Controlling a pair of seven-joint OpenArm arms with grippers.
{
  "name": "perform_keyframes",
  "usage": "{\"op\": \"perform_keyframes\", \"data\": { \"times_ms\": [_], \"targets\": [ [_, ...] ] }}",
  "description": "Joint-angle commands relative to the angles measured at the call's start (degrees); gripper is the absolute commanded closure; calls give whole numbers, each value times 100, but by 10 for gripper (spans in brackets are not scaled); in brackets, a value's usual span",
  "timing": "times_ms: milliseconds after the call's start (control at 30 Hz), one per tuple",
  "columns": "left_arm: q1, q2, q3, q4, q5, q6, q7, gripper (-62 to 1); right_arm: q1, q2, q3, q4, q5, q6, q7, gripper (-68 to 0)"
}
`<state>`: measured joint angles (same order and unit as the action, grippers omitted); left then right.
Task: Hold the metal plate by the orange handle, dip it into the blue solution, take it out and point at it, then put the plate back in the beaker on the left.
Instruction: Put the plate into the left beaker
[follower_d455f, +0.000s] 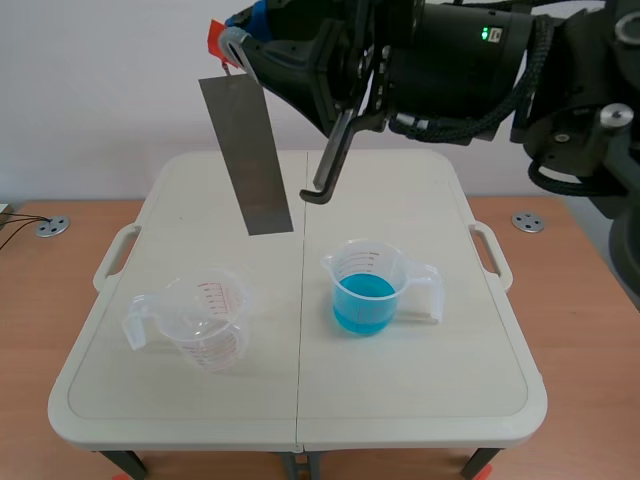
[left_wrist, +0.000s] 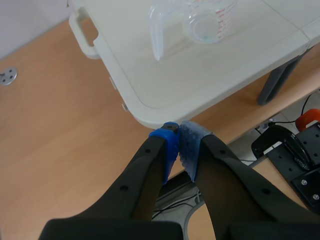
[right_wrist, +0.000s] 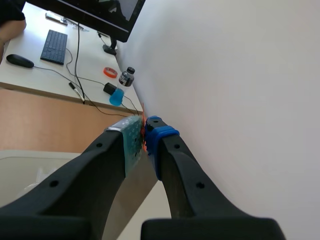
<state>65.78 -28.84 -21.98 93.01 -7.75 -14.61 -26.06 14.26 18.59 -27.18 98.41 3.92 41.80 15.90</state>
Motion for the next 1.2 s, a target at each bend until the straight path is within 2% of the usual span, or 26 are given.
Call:
{"op": "perform_keyframes", "data": {
  "times_ms": [0,200,500,633,833,933,1167],
  "targets": [
    [28,140,-120,70,-52,13,-107,-36,149,-72,-28,120,85,-133,4,-13],
    [24,326,-173,70,-15,9,-146,-36,229,-308,-317,109,83,-413,-236,-13],
    [4,323,-184,70,-15,0,-175,-36,289,-531,-787,42,83,-546,-424,-13],
    [-7,323,-184,70,-15,4,-201,-36,289,-577,-940,42,83,-782,-505,-13],
    [-9,323,-184,70,-15,-9,-205,-36,289,-577,-1209,33,83,-802,-516,-13],
    [-11,323,-184,70,-15,-11,-229,-36,286,-577,-1333,-2,83,-940,-529,-13],
    [-9,323,-184,70,-15,-11,-243,-36,286,-575,-1366,-98,83,-949,-531,-13]
  ]
}}
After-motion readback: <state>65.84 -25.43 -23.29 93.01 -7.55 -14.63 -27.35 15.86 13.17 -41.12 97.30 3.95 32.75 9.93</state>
